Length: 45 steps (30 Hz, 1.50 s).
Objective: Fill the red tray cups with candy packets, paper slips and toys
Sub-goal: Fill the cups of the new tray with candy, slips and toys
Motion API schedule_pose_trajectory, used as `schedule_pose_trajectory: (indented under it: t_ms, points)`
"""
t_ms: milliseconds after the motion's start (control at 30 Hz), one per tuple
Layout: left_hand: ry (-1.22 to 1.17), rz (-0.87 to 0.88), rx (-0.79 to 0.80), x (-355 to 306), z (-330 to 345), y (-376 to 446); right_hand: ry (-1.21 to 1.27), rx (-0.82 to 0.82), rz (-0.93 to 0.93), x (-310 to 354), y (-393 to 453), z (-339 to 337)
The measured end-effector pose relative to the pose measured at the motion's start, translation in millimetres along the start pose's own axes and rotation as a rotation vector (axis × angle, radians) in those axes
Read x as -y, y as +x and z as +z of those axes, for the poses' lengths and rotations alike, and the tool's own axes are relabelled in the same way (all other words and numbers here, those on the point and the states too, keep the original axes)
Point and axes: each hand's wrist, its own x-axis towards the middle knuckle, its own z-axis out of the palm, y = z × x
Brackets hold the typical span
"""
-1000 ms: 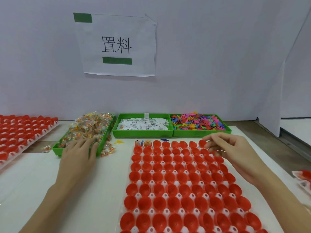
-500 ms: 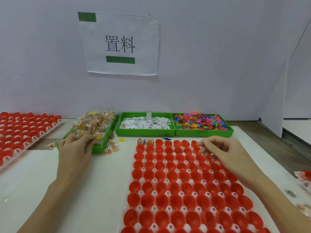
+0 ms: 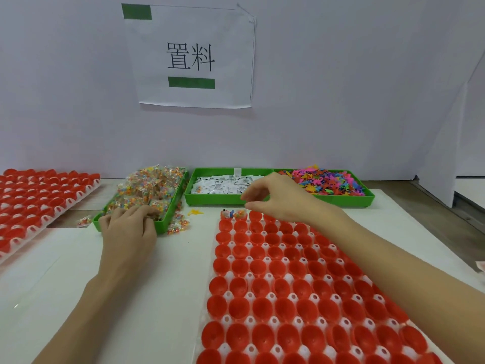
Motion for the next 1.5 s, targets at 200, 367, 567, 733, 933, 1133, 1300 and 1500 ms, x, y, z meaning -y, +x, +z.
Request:
schedule_pose_trajectory:
  t_ms: [200, 367, 567, 733, 933, 1133, 1300, 1500]
  points:
    - [-0.002, -0.007, 0.007, 0.8, 1.9, 1.1, -0.090, 0.244, 0.076, -2.4, 40.7, 5.6]
    - [0.001, -0.016, -0.002, 0.6, 2.5, 1.0, -0.065, 0.322, 0.102, -4.6, 48.5, 7.5]
    - [0.009, -0.017, 0.006, -0.7, 1.5, 0.4, -0.047, 0.357, 0.135, -8.0, 50.1, 11.2]
    - [0.009, -0.020, 0.011, -2.8, 0.9, -0.3, -0.013, 0.345, 0.209, -7.1, 54.6, 13.7]
    - [-0.017, -0.031, -0.004, -1.5, 1.9, -0.7, -0.008, 0.362, 0.309, -6.1, 60.7, 18.2]
    - [-0.045, 0.011, -0.069, 1.8, 2.7, 0.2, 0.083, 0.386, 0.318, -10.7, 59.4, 4.5]
    - [-0.092, 0.060, -0.156, -5.3, -5.5, 0.7, 0.169, 0.258, 0.319, -15.6, 61.3, -8.0]
    - [-0.563, 0.024, -0.231, -45.3, -14.0, -1.7, 0.018, 0.030, 0.276, -33.1, 73.9, -14.5]
